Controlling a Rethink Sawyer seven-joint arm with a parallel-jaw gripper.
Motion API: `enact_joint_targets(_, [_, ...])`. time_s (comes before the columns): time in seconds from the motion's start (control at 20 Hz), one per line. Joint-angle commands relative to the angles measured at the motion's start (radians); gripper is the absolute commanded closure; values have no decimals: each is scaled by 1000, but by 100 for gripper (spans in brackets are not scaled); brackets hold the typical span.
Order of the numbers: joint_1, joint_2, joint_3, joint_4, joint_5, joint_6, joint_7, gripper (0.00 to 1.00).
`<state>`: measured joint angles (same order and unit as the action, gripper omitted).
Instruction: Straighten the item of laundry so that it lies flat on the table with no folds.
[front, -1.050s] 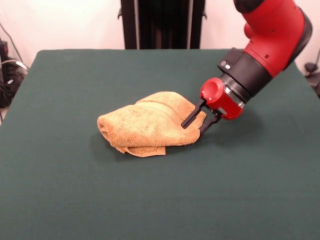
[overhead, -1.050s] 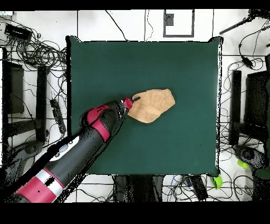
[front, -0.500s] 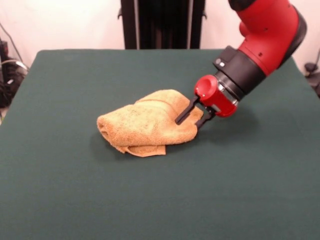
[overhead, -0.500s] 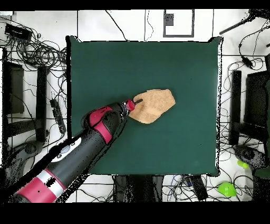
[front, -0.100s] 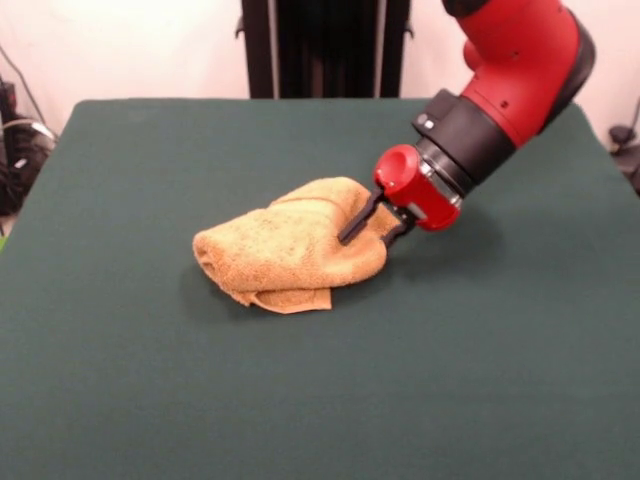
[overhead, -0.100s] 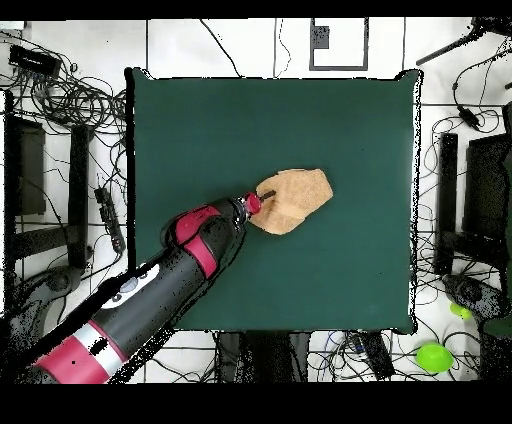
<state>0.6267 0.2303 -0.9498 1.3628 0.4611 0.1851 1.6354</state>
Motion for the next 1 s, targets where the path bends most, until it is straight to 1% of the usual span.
enact_joint_targets(0.05, [-18,43,174,43,56,-119,306,100])
enact_joint_targets(0.1, [-19,38,174,49,59,-105,308,100])
enact_joint_targets(0.25, [-75,-51,278,90,28,-117,279,100])
enact_joint_targets(0.35, [-143,-145,382,143,17,-102,260,100])
enact_joint_targets(0.45, [-201,-226,466,201,10,-108,255,100])
enact_joint_targets(0.65, [-324,-357,621,311,-7,-125,250,100])
enact_joint_targets(0.7, [-353,-380,653,334,-7,-129,254,100])
enact_joint_targets(0.8, [-381,-410,679,367,-27,-142,250,100])
enact_joint_targets(1.0, [-470,-460,745,420,-101,-161,195,100])
